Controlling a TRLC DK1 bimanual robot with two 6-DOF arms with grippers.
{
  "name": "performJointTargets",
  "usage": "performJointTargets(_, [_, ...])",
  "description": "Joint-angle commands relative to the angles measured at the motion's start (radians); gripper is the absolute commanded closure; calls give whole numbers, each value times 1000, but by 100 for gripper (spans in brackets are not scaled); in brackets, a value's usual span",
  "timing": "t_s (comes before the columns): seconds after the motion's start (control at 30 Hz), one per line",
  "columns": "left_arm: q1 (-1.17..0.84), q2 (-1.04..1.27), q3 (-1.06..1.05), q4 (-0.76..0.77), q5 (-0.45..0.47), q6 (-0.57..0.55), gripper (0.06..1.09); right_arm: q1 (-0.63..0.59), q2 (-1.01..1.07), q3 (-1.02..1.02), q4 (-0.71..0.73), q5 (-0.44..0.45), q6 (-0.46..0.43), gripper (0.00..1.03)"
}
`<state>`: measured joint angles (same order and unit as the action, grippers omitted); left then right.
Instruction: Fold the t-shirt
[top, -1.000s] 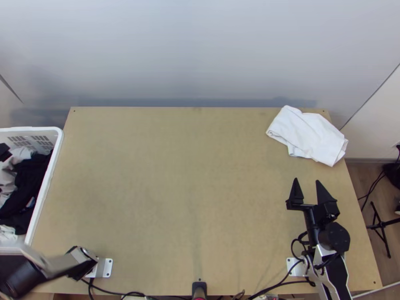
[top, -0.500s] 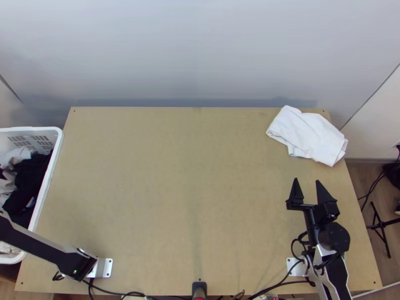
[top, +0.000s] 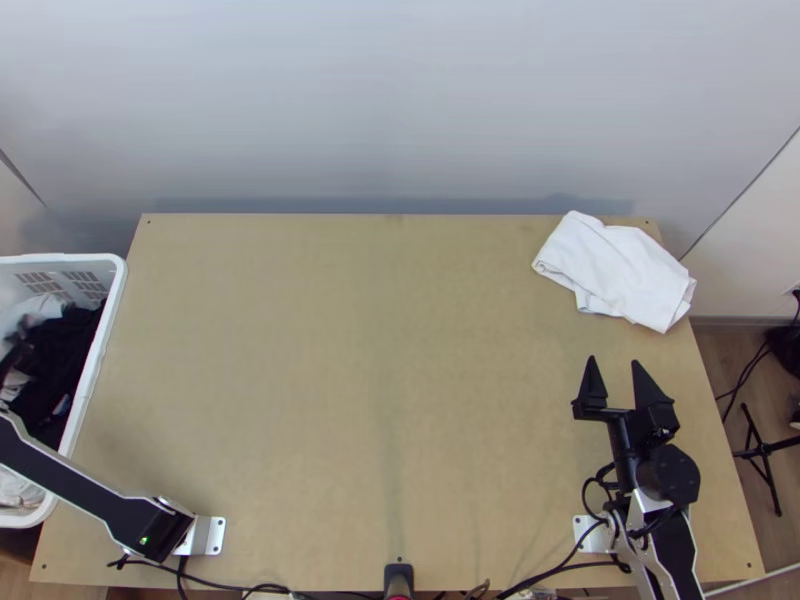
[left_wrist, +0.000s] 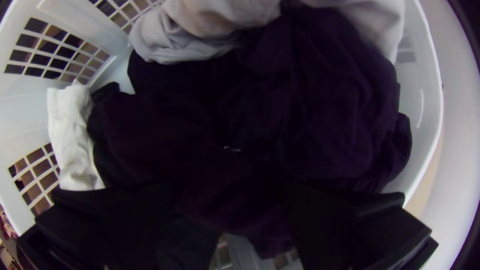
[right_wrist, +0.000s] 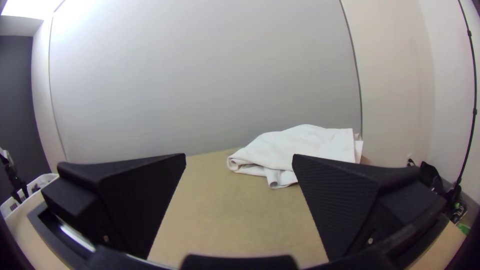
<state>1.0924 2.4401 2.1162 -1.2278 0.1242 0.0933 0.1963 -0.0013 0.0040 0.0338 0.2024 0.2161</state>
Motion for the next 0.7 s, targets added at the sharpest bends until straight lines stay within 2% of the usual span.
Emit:
performJointTargets(0.0, [1, 51, 8, 117, 15, 17, 89, 0, 0, -1, 0, 0, 0, 4])
performJointTargets(0.03, [6, 39, 8, 169, 14, 17, 106, 0, 1, 1, 0, 0, 0, 4])
performJointTargets(0.17, [20, -9, 117, 232, 32, 14, 105, 0, 1, 1, 0, 0, 0, 4])
performJointTargets(0.27, [23, -136, 119, 341, 114, 2, 105, 0, 0, -1, 0, 0, 0, 4])
performJointTargets(0.4, [6, -300, 122, 433, 157, -41, 105, 0, 0, 1, 0, 0, 0, 4])
performJointTargets(0.57, [-14, -493, 120, 464, 269, -133, 105, 0, 0, 1, 0, 0, 0, 4])
performJointTargets(0.67, [-37, -595, 119, 465, 305, -168, 105, 0, 1, -1, 0, 0, 0, 4])
